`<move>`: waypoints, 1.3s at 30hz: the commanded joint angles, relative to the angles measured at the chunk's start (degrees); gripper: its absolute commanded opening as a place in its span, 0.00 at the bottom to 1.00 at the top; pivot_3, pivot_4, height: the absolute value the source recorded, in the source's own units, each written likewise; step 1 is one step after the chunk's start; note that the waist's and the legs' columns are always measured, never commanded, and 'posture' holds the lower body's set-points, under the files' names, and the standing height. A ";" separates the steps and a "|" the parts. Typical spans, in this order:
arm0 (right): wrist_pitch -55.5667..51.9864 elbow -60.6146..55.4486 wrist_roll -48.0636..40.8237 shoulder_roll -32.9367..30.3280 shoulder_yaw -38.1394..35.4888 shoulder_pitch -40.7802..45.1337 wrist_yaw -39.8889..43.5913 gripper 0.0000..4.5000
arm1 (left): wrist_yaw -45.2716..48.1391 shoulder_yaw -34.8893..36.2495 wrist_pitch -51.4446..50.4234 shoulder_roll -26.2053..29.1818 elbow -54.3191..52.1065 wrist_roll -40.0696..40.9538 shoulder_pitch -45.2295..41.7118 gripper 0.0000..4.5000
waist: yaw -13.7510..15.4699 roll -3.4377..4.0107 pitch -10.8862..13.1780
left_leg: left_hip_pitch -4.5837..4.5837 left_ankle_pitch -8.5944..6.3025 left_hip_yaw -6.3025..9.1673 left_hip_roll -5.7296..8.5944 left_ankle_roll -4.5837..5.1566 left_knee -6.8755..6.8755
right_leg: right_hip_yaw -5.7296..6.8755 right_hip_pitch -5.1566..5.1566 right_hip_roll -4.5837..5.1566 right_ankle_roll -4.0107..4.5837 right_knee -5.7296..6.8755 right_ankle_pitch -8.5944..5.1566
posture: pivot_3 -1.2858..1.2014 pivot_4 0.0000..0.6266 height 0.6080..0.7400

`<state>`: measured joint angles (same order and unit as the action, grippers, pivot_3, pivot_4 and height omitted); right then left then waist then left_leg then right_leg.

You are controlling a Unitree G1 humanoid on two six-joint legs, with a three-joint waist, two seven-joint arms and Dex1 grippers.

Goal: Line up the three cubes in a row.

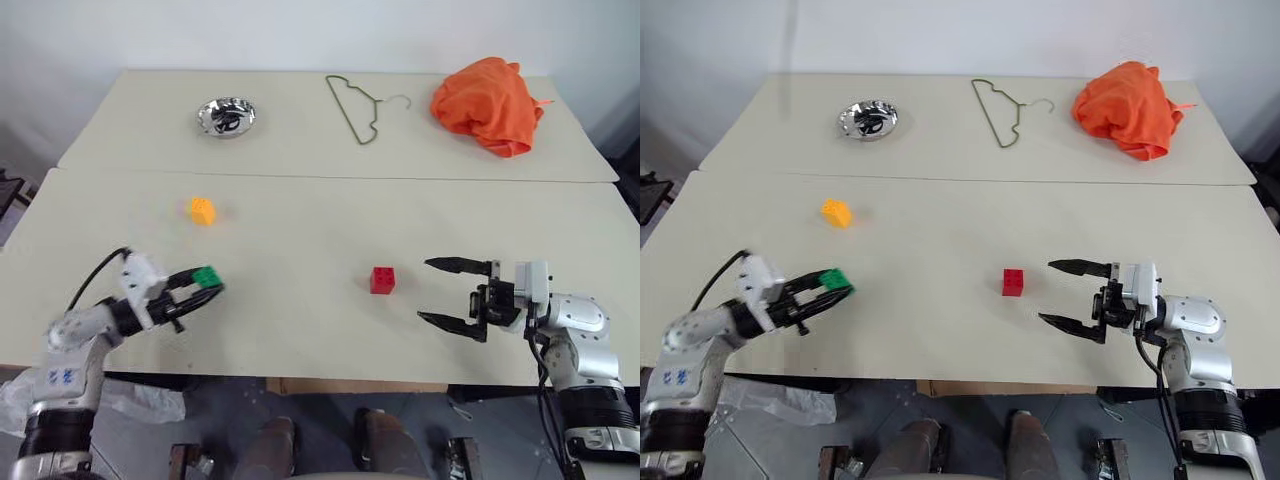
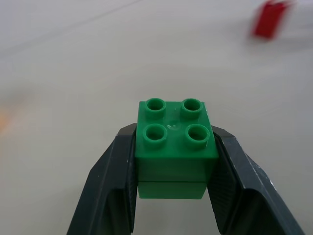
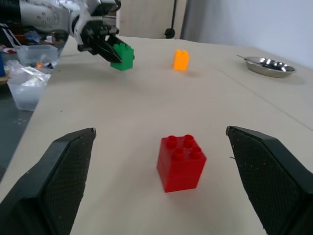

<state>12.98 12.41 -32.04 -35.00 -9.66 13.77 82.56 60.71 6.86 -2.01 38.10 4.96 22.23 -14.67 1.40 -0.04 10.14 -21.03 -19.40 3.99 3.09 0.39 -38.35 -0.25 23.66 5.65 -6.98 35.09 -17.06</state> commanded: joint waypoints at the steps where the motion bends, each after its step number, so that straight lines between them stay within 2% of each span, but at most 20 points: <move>1: 1.11 -2.24 -0.32 -0.98 -2.73 -2.13 -1.51 1.00 | 3.63 -7.54 -1.00 -1.59 1.52 -3.46 -7.32 0.34 | 0.11 0.03 -0.02 | -0.01 0.00 0.01 0.03 0.01 -0.01 | 0.04 0.00 -0.01 0.00 0.00 0.00 | 0.52 0.24 1.00; 7: 1.01 -6.98 -0.65 -0.48 -3.73 -6.33 -4.58 1.00 | 6.05 -16.21 3.60 -8.57 16.89 -10.64 -19.19 0.34 | -0.53 0.07 -0.04 | -0.06 0.03 -0.25 0.08 0.07 -0.02 | 0.32 0.17 -0.22 -0.05 0.34 0.02 | 0.52 0.24 1.00; 13: 0.40 -12.03 -1.00 -0.54 -4.66 -11.38 -7.78 1.00 | 9.40 -16.89 9.66 -11.76 26.58 -11.65 -23.86 0.34 | -0.73 0.04 -0.03 | -0.09 0.05 -0.26 0.04 0.06 -0.20 | 0.29 0.21 -0.20 -0.05 0.45 0.02 | 0.52 0.24 1.00; 20: -0.76 -15.08 -1.39 -0.31 -3.96 -13.36 -9.53 1.00 | 12.63 -16.73 12.08 -13.61 31.90 -11.40 -25.85 0.34 | -0.09 0.04 -0.03 | -0.14 0.01 -0.26 0.11 0.12 -0.56 | 0.24 0.17 -0.20 -0.11 0.47 0.05 | 0.52 0.24 1.00; 21: -1.02 -15.33 -1.40 -0.26 -3.77 -13.38 -9.59 1.00 | 13.11 -16.54 12.20 -13.79 32.37 -11.19 -26.15 0.50 | -0.07 0.04 -0.03 | -0.13 0.01 -0.26 0.12 0.13 -0.57 | 0.23 0.16 -0.20 -0.11 0.48 0.05 | 0.52 0.24 1.00; 25: -1.99 -15.35 -1.50 -0.20 -2.96 -12.51 -9.34 1.00 | 12.14 -13.82 13.72 -13.99 32.94 -9.96 -26.88 0.76 | -0.06 0.03 -0.02 | -0.16 0.00 -0.26 0.12 0.14 -0.59 | 0.23 0.17 -0.19 -0.11 0.52 0.05 | 0.52 0.24 1.00; 27: -2.54 -15.27 -1.76 -0.12 -2.54 -11.82 -9.11 1.00 | 12.26 -11.56 13.46 -13.05 30.48 -7.97 -25.88 0.89 | -0.16 0.02 -0.01 | -0.18 0.00 -0.26 0.11 0.14 -0.61 | 0.23 0.18 -0.18 -0.11 0.53 0.05 | 0.52 0.24 1.00; 30: -4.01 -15.70 -2.85 -0.29 -2.10 -11.66 -8.43 1.00 | 15.21 -7.90 11.30 -11.24 23.31 -2.57 -22.34 0.89 | -0.40 0.03 -0.01 | -0.18 0.00 -0.26 0.04 0.13 -0.60 | 0.19 0.20 -0.13 -0.11 0.57 0.05 | 0.52 0.24 1.00; 32: -4.27 -15.69 -3.08 -0.38 -2.06 -11.79 -7.78 1.00 | 13.65 -5.49 9.10 -8.79 17.99 -1.32 -18.84 0.89 | -0.52 0.03 -0.01 | -0.18 -0.01 -0.25 0.00 0.12 -0.59 | 0.19 0.20 -0.11 -0.11 0.59 0.05 | 0.52 0.24 1.00; 35: -3.64 -14.33 -2.59 0.63 -1.42 -10.25 -7.41 1.00 | 8.30 3.12 5.58 -2.70 6.97 1.29 -8.56 0.89 | -1.77 0.03 -0.01 | -0.17 -0.03 -0.24 -0.03 0.10 -0.57 | 0.02 0.19 -0.10 -0.11 0.56 0.05 | 0.52 0.24 1.00; 39: -2.95 -13.31 -2.68 2.58 -0.11 -8.56 -6.76 1.00 | -3.33 13.57 4.42 -0.64 2.72 0.57 3.24 0.89 | -1.51 0.04 -0.02 | -0.11 -0.03 -0.16 -0.15 0.04 -0.53 | -0.15 0.16 -0.14 -0.04 0.46 0.02 | 0.52 0.24 1.00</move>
<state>8.99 -0.19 -33.81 -33.14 -9.99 4.48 75.27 62.83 15.41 1.99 37.30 9.44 22.52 -14.07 -0.11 0.00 10.12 -21.11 -19.44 3.83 2.95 0.43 -38.89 -0.41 23.81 5.52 -7.01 35.54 -17.06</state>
